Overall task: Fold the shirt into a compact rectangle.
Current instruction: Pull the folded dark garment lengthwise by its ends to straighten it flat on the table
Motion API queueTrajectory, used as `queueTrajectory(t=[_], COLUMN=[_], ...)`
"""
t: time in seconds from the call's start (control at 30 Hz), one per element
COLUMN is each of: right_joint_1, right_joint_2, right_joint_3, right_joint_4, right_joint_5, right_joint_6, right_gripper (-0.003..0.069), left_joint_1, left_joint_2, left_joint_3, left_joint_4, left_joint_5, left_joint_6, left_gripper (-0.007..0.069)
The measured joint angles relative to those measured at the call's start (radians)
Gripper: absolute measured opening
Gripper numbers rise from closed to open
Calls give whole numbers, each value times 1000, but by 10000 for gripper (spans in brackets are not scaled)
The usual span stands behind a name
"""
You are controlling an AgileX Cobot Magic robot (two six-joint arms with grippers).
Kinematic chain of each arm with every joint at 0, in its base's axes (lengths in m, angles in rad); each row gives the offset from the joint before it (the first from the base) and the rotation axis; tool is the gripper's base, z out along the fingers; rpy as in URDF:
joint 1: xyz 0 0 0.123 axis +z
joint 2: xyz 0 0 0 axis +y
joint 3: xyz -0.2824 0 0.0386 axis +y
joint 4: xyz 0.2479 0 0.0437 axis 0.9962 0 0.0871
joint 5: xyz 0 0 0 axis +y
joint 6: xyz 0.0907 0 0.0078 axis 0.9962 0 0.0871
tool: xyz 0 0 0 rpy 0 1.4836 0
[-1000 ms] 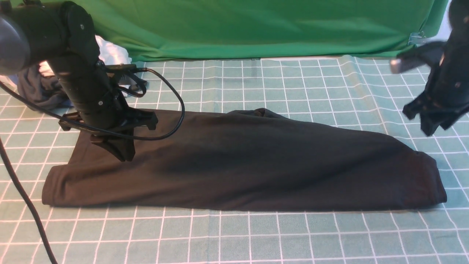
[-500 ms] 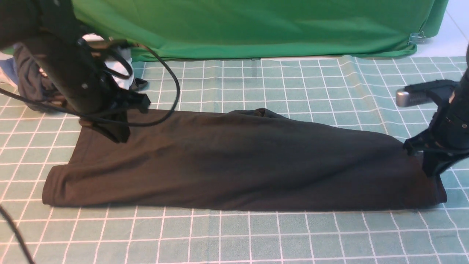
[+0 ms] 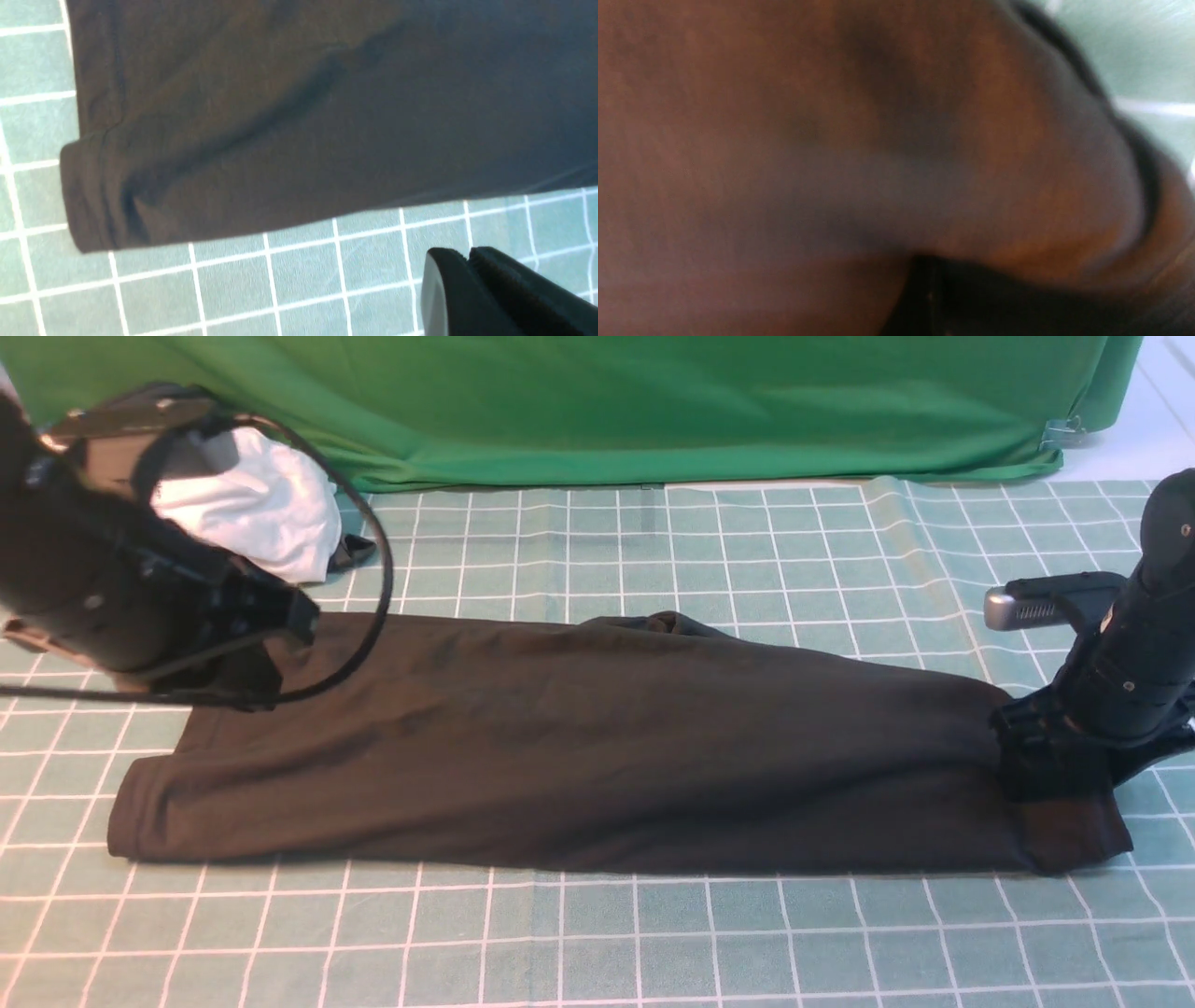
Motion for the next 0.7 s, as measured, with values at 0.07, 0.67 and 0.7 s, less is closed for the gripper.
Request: queueTrajectory(t=[0.07, 0.67, 0.7], right_joint_1=[0, -75, -86], right_joint_2=[2, -140, -150], right_joint_3=[-3, -5, -5], right_joint_4=[2, -58, -62], right_joint_5=[4, 110, 115], right_joint_6=[3, 4, 6], right_gripper=[551, 57, 57], left_joint_1=[0, 0, 0], left_joint_2=[-35, -156, -156], left_joint_3=[7, 9, 9], left_joint_4=[-1, 8, 8], left_joint_5=[0, 51, 53], left_joint_6=[0, 1, 3], left_gripper=[11, 11, 11])
